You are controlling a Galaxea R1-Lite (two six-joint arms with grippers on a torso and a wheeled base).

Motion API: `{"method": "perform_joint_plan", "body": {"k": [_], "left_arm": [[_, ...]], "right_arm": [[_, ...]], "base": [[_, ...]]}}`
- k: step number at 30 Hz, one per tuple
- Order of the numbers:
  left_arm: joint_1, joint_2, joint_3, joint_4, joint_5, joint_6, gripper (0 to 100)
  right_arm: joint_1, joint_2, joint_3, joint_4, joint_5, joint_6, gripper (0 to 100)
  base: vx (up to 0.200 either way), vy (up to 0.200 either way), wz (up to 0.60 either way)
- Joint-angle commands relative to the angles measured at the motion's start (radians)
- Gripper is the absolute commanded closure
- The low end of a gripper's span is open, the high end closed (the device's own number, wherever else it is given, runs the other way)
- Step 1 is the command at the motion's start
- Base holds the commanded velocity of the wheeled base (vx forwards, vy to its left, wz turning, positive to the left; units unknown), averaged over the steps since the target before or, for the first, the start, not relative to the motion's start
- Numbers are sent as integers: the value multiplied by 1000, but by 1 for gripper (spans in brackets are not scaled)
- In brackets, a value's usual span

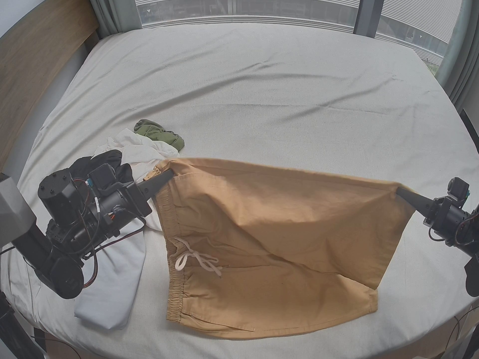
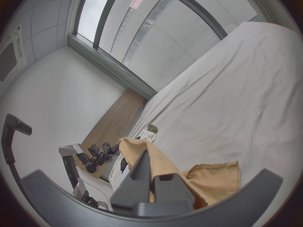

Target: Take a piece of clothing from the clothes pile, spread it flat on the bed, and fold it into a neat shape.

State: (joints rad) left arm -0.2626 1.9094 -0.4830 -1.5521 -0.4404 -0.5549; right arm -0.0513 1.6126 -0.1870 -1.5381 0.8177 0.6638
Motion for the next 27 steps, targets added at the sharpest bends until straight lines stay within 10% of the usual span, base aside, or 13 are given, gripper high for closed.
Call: {"method": "perform_joint_plan", "body": {"k": [1, 27], "left_arm": [[-1, 5, -8, 0, 3, 0, 100], [-1, -27, 46, 0, -6, 9, 100]], "right_arm": [[-10, -3, -2, 0, 0, 0, 100], [-12, 50, -120, 0, 40, 11, 100]], "base": [[0, 0, 0], [0, 0, 0]]}}
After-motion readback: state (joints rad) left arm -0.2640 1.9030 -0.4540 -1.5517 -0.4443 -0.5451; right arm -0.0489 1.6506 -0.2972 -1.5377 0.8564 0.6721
